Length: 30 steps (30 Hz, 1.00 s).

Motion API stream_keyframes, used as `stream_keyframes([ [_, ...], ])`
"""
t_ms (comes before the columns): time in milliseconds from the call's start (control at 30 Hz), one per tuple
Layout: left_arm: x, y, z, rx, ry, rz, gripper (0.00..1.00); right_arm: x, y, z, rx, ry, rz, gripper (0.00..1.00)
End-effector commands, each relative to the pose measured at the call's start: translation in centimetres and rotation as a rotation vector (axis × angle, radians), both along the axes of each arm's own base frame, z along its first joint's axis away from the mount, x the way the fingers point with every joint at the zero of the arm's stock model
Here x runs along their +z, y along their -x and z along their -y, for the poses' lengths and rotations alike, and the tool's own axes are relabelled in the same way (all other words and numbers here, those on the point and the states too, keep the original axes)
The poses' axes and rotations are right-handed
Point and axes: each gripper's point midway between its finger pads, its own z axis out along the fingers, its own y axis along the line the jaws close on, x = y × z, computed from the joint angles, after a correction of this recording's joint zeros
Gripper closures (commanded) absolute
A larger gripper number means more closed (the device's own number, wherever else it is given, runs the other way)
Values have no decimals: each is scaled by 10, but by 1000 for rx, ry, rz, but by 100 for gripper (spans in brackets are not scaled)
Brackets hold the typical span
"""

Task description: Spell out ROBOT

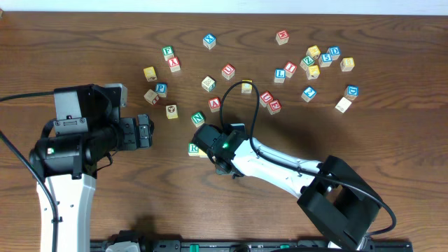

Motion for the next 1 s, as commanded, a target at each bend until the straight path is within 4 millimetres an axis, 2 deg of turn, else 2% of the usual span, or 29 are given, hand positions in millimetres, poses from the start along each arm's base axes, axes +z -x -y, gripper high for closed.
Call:
stream_keyframes([
  [0,5,-1,1,-15,4,16,4,3,-2,-1,12,10,28,99],
  [967,5,-1,1,-15,4,16,4,3,-3,0,17,15,33,99],
])
